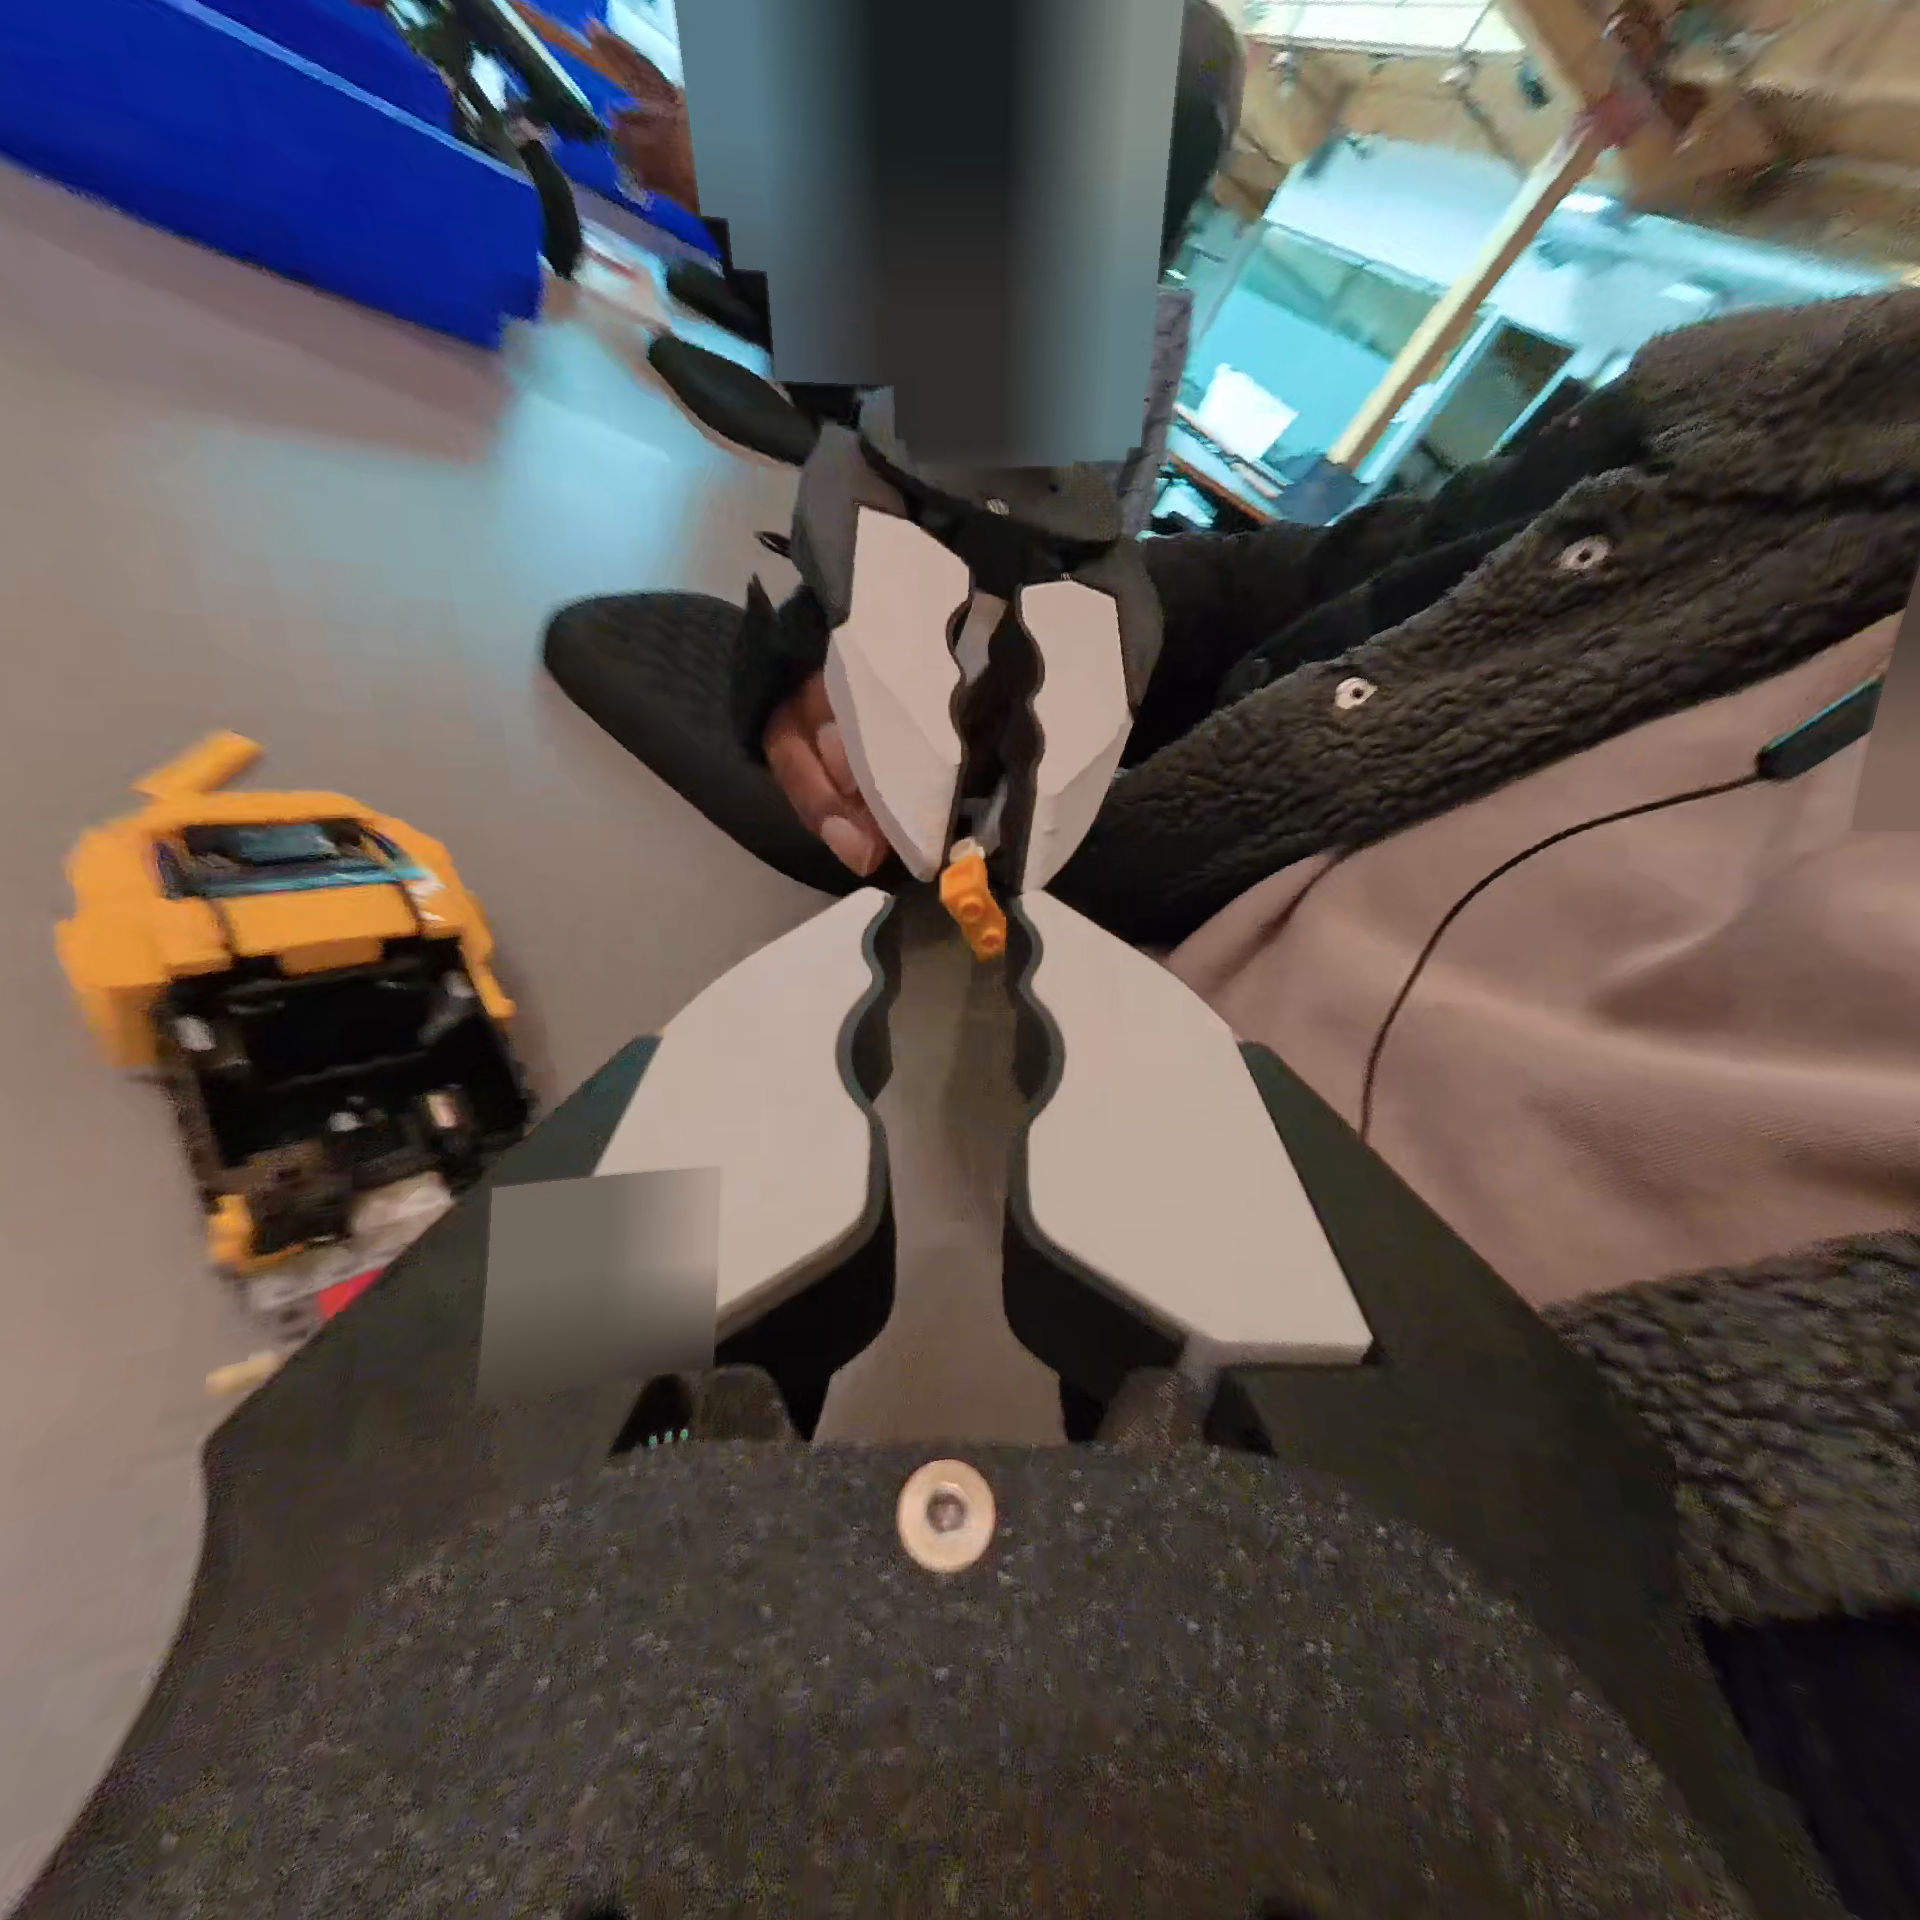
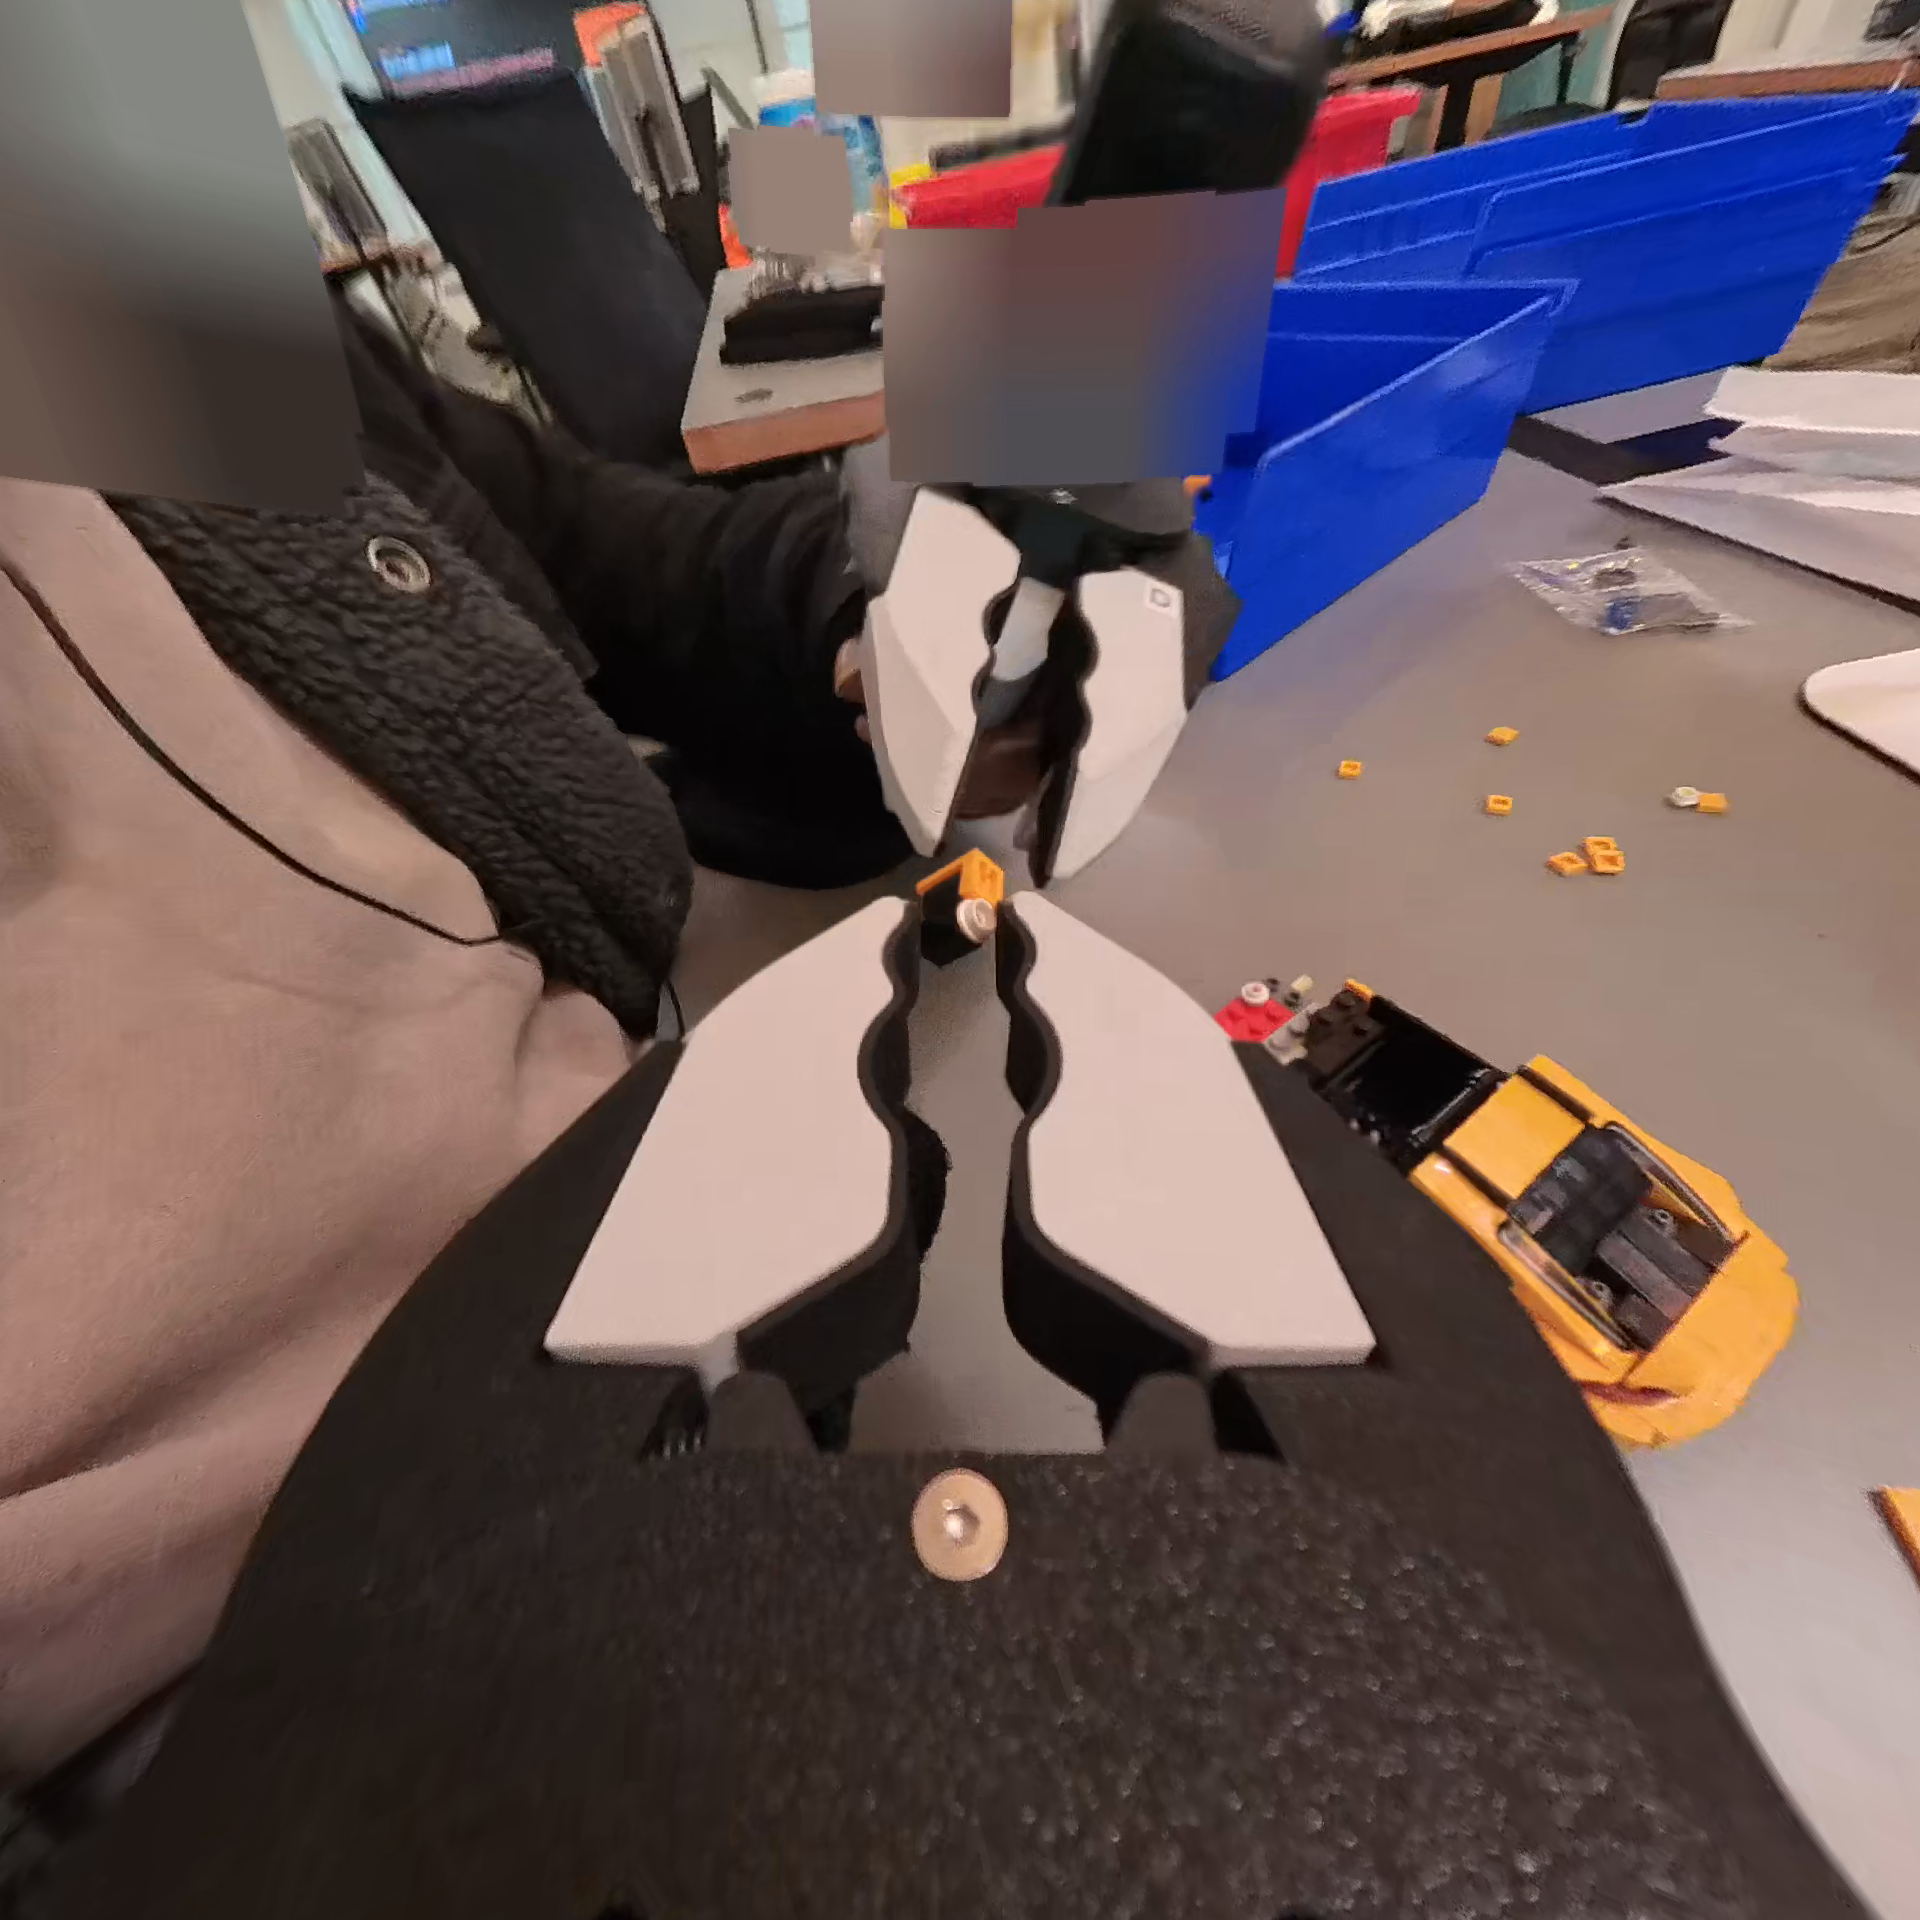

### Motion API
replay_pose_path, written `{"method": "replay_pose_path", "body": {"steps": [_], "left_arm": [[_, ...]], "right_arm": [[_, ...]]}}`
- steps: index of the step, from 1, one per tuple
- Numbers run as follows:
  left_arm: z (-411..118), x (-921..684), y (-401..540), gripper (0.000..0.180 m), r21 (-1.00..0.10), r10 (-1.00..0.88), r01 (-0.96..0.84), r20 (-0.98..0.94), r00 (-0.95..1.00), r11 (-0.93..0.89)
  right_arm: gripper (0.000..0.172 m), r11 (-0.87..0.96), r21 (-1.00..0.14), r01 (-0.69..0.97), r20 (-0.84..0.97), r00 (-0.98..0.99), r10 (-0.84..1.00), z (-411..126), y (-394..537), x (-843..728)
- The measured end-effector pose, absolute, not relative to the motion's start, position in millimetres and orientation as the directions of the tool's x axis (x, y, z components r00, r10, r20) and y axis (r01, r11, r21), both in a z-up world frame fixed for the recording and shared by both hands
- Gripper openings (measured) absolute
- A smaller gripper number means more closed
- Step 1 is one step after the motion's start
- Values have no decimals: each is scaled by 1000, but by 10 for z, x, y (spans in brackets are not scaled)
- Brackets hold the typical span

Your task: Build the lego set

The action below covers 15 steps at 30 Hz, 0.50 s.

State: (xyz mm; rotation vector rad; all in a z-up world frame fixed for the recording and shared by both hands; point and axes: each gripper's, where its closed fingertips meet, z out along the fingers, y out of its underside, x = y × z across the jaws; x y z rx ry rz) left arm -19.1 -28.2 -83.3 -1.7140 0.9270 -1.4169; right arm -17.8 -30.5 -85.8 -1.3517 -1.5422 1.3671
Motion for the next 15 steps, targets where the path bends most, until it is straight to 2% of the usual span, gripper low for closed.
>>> {"method": "replay_pose_path", "body": {"steps": [4,7,12,15], "left_arm": [[-934,-105,-389,16,-776,-789,-159,614,36,-611],[-996,-69,-431,8,-743,-760,-205,649,9,-637],[-956,-106,-343,8,-783,-792,-140,610,25,-607],[-883,-148,-276,7,-843,-846,-72,531,51,-533]], "right_arm": [[14,-3,-923,385,-128,-300,945,-963,-387,-170],[13,77,-893,444,-91,-345,934,-1006,-407,-161],[12,171,-893,417,37,-311,950,-951,-310,-201],[21,167,-914,370,88,-222,971,-878,-202,-226]]}}
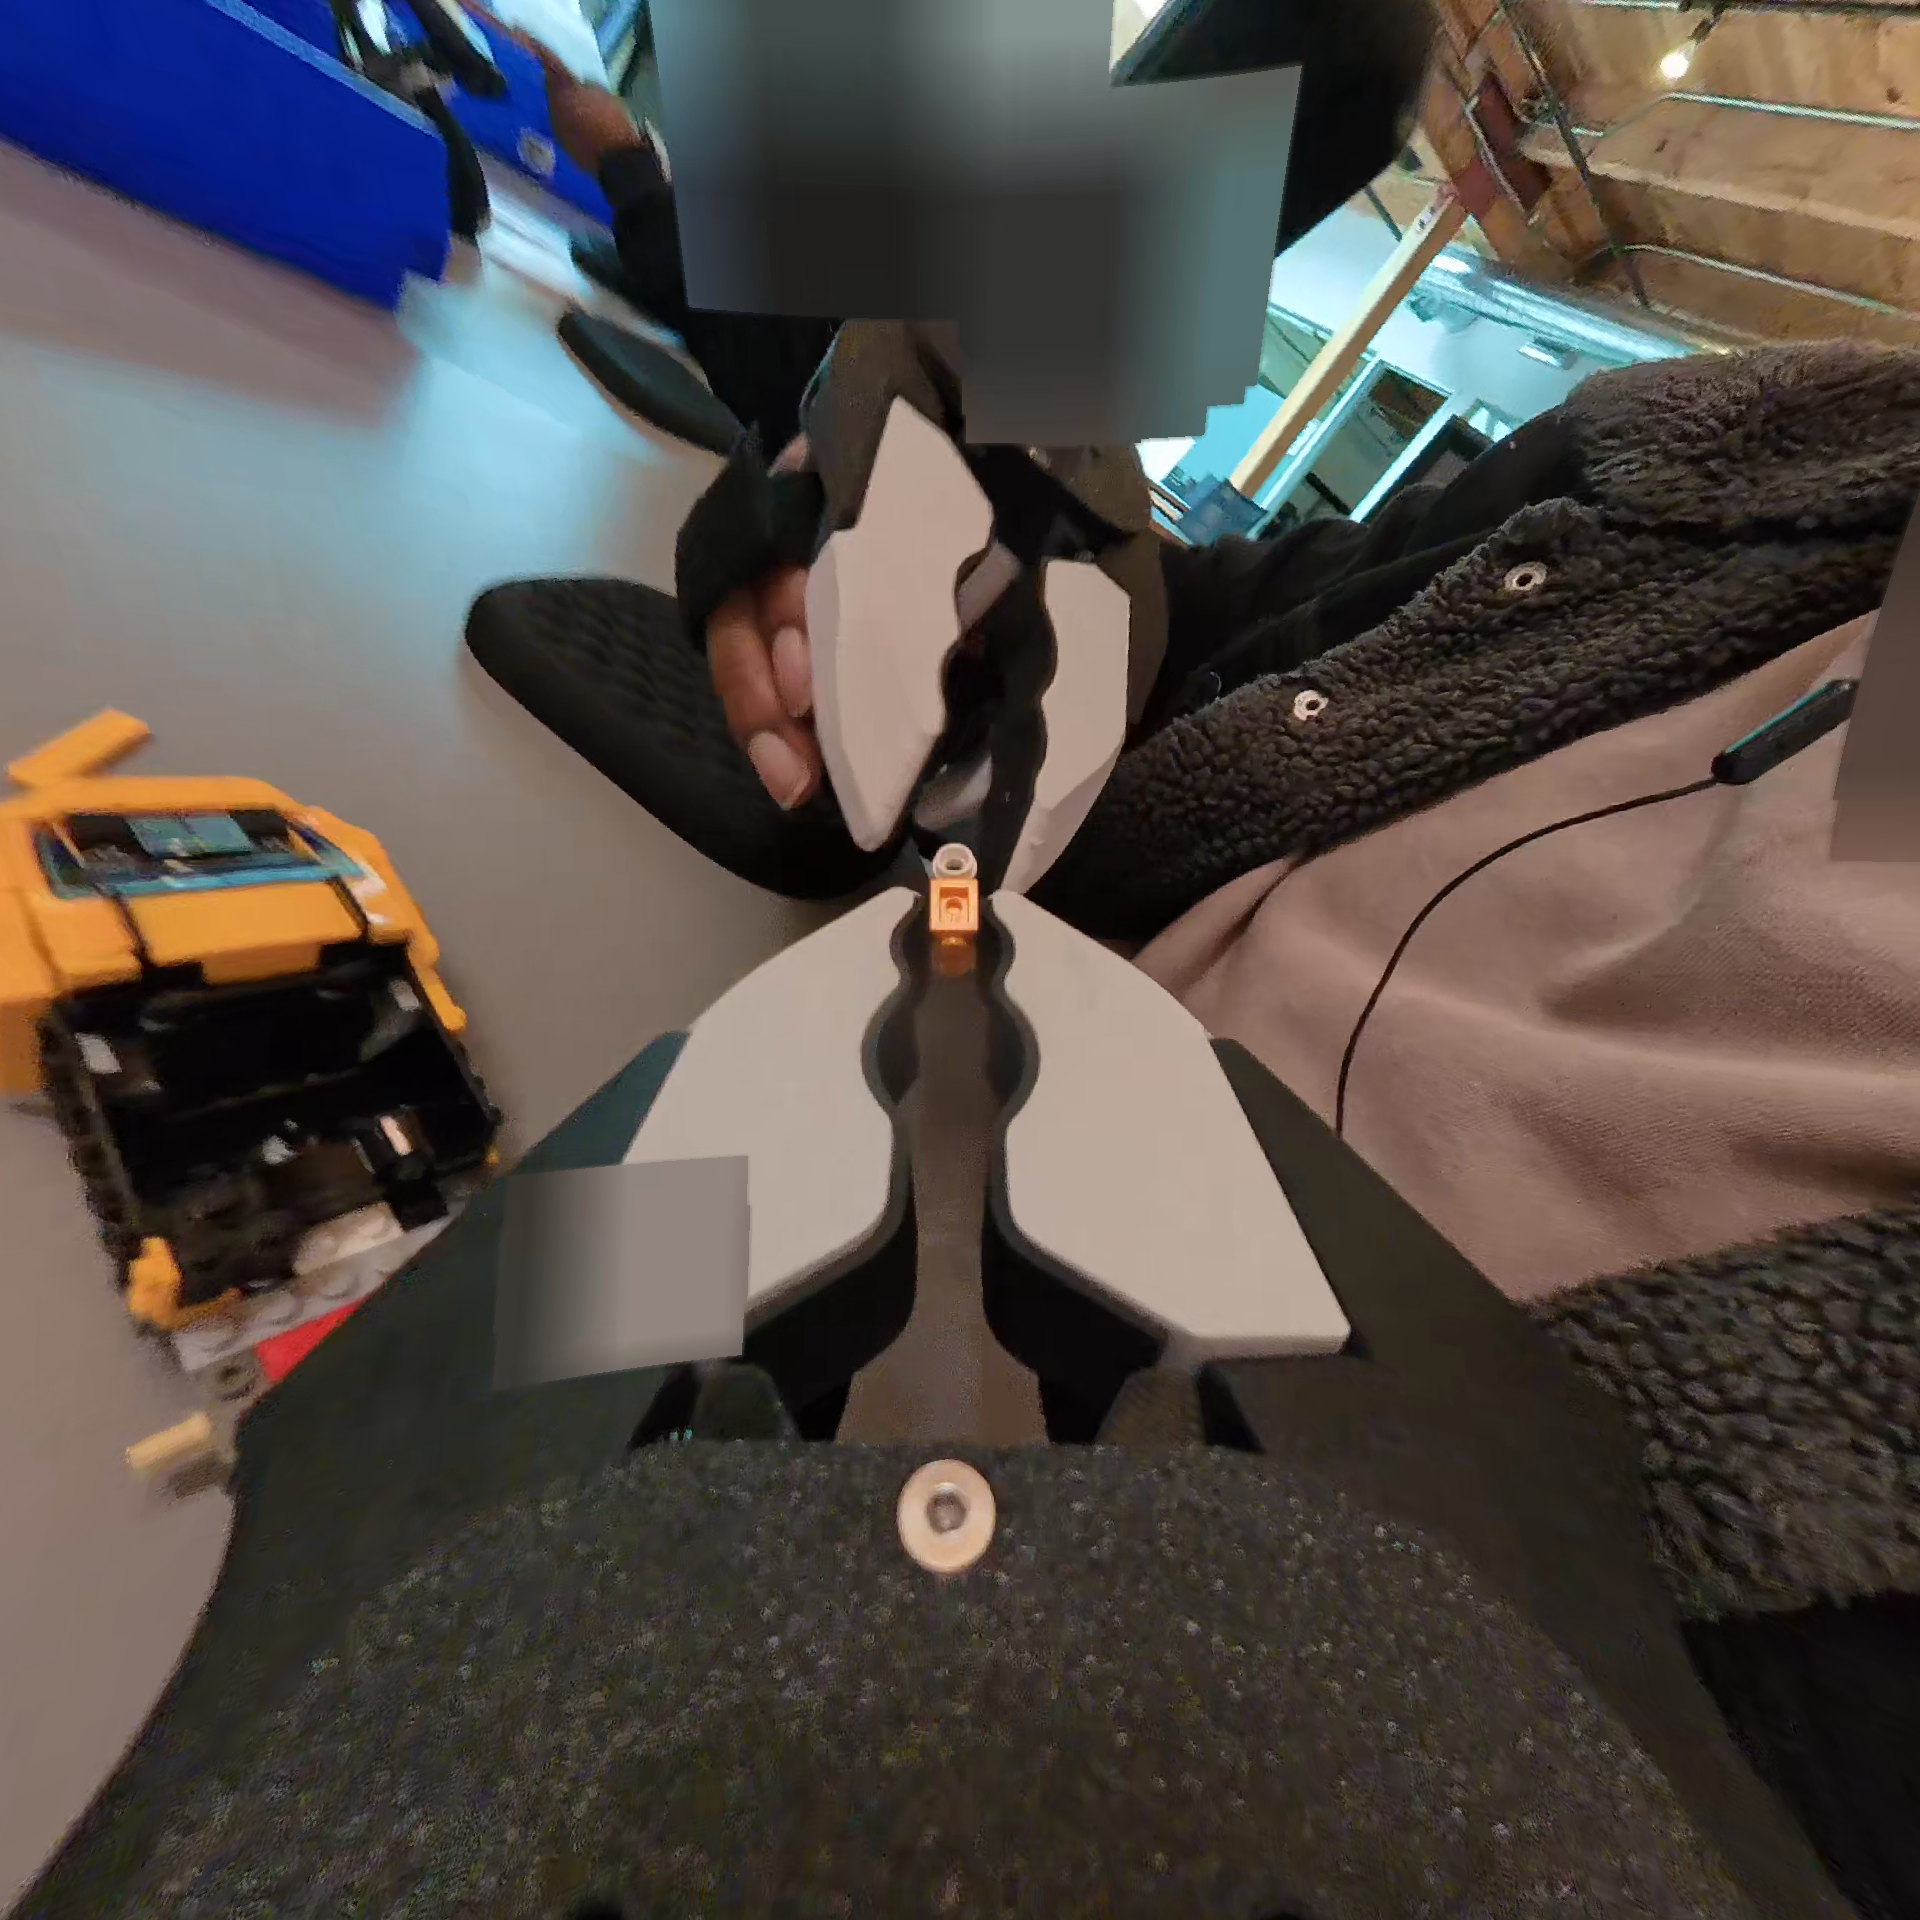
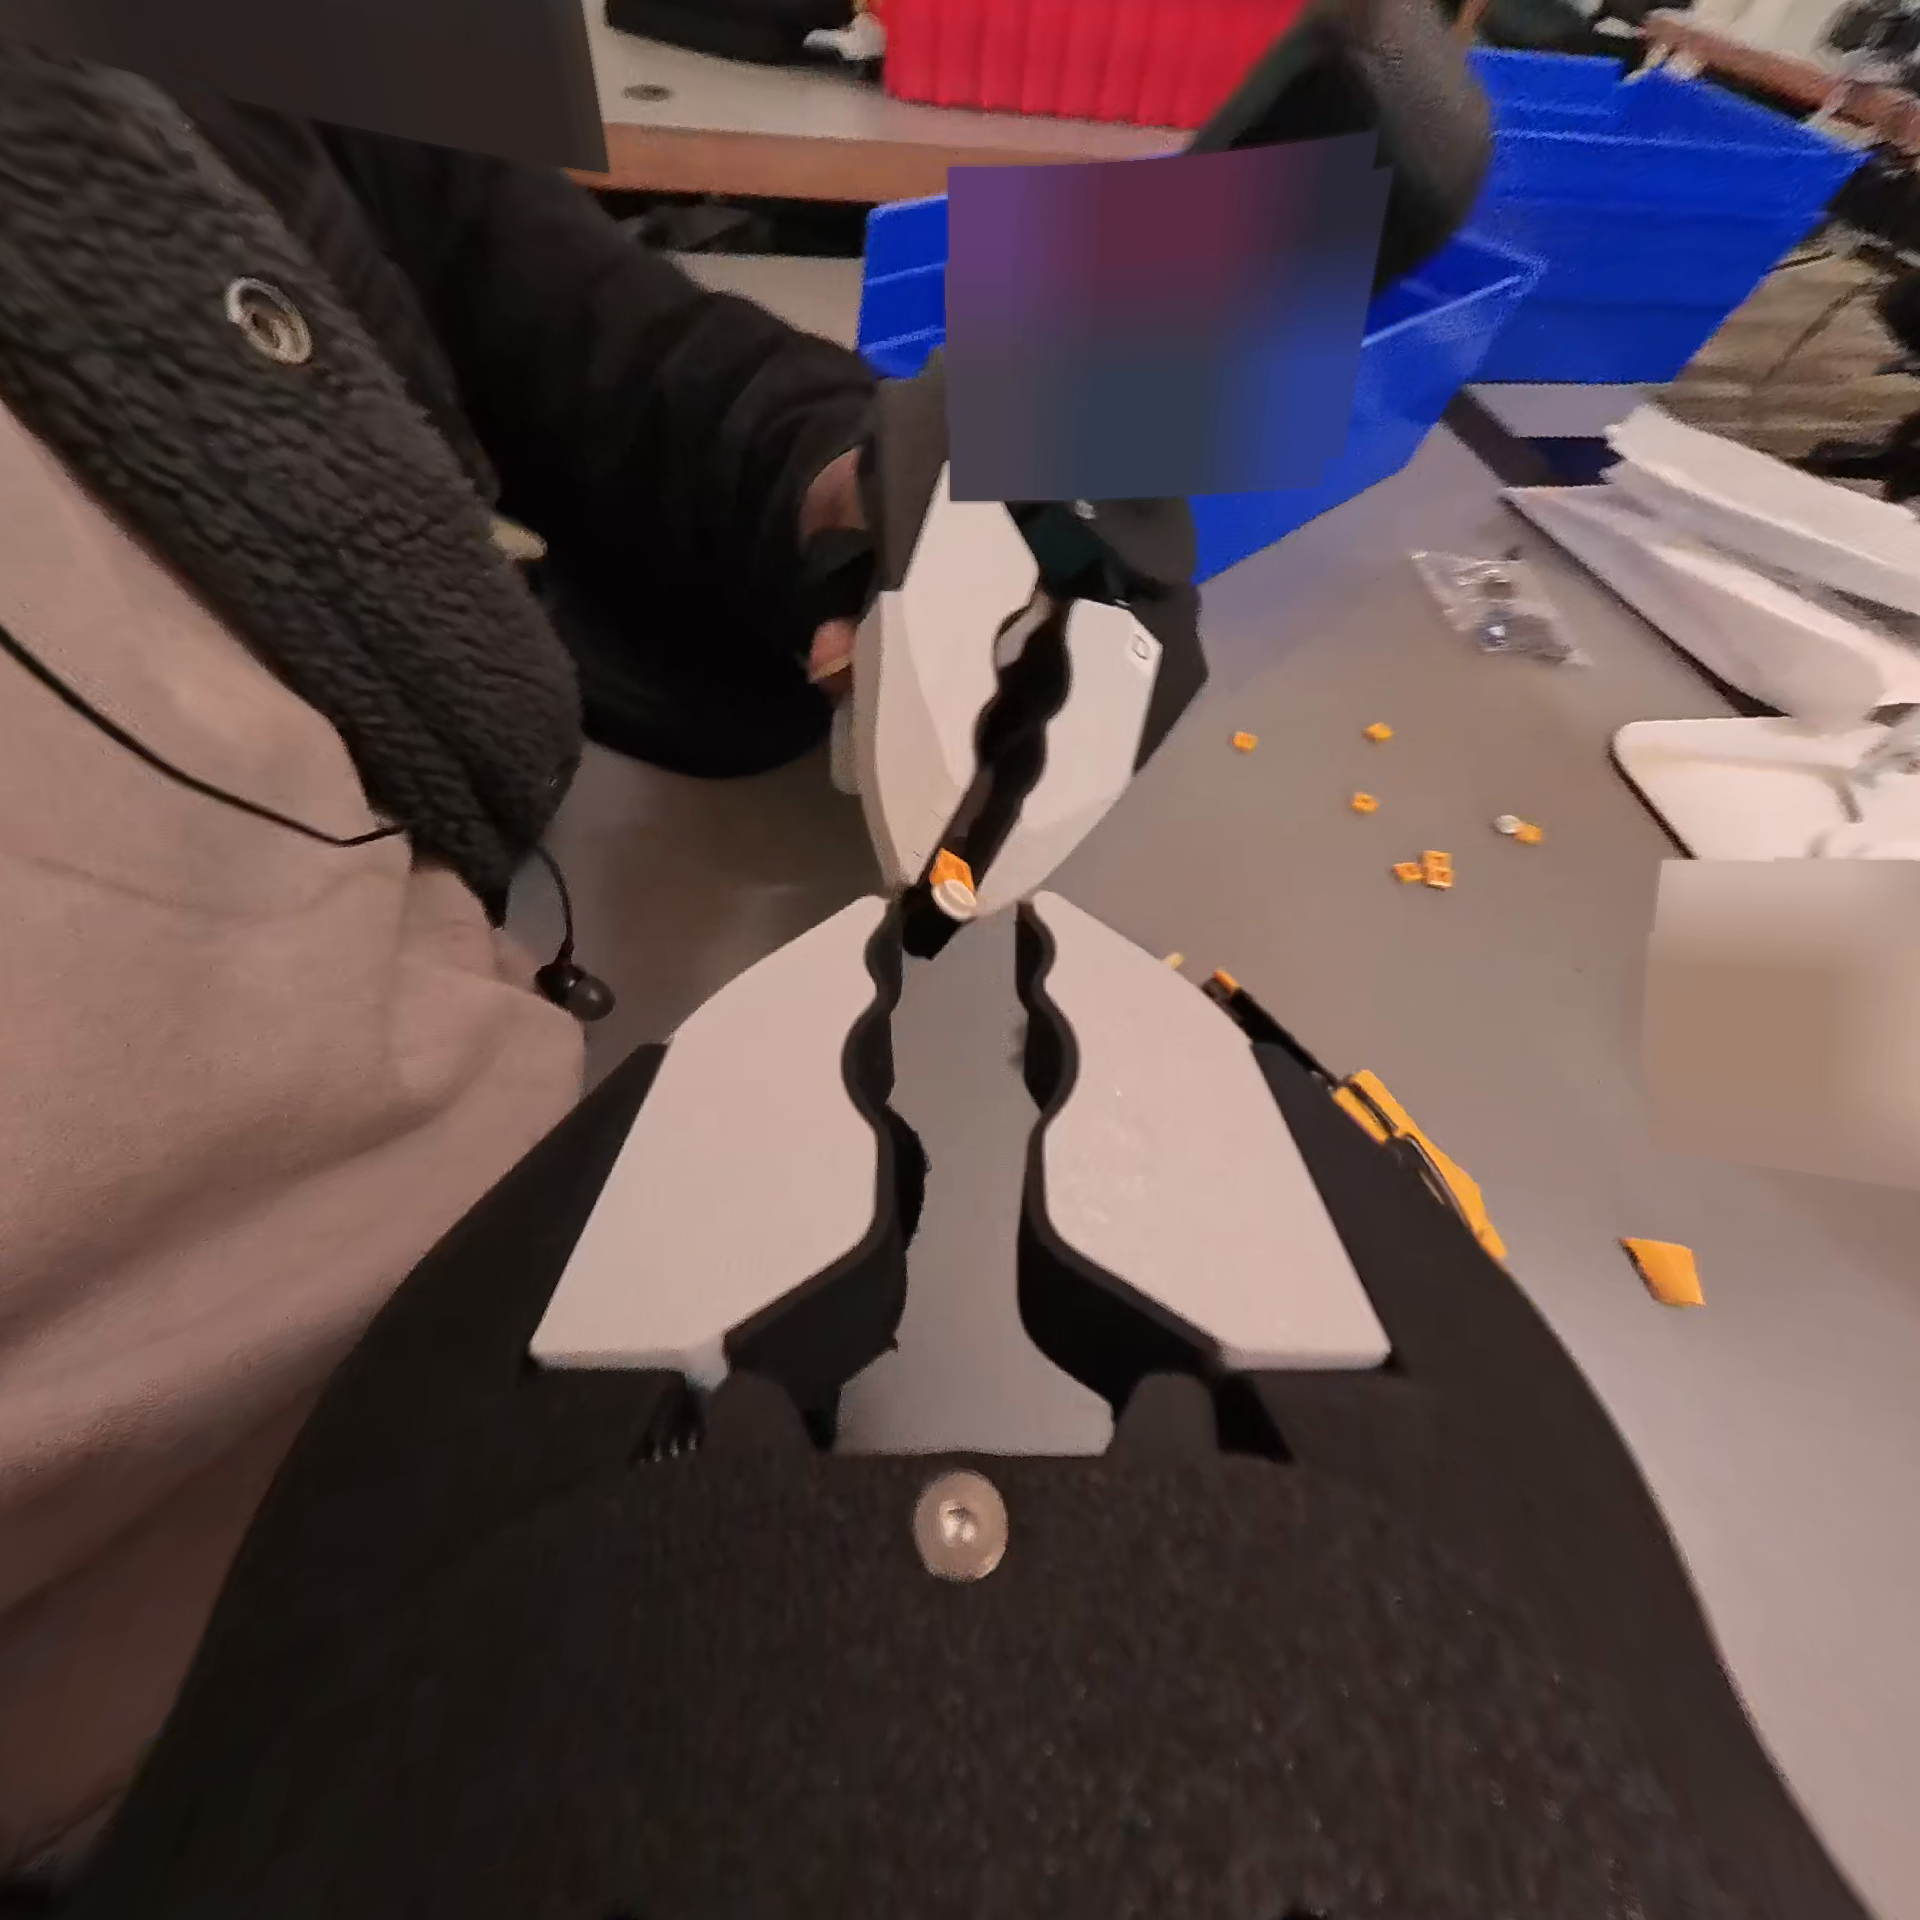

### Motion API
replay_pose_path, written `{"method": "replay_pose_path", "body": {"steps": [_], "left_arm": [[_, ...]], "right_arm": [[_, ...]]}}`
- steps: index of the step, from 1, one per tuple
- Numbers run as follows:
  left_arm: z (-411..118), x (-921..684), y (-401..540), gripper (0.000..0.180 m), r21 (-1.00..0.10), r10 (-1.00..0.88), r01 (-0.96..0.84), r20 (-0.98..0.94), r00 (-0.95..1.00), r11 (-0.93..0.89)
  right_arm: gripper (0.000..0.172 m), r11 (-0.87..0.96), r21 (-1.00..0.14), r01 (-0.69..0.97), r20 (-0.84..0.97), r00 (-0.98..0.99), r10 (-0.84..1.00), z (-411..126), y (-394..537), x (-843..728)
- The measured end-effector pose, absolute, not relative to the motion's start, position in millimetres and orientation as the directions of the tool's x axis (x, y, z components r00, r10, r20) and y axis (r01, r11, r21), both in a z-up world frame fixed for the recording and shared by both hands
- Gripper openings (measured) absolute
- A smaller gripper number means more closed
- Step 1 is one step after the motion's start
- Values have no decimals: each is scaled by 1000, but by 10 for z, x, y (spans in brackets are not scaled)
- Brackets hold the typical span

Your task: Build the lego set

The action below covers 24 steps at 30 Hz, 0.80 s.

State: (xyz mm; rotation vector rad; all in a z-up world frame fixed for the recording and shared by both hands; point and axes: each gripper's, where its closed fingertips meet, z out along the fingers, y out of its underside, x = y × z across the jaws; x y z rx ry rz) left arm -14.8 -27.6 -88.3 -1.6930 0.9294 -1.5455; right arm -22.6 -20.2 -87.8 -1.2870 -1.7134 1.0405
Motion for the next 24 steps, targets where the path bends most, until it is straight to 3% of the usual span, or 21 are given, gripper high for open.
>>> {"method": "replay_pose_path", "body": {"steps": [4,10,24], "left_arm": [[-773,-182,-240,7,-917,-914,-3,397,82,-399],[-728,-190,-325,7,-943,-942,39,331,54,-330],[-1192,-280,-341,15,-899,-935,-259,325,145,-353]], "right_arm": [[17,26,-961,275,-19,-161,987,-795,-176,-235],[11,-84,-978,189,-114,-154,981,-777,-300,-286],[8,-170,-895,412,-252,-152,956,-1146,-328,-308]]}}
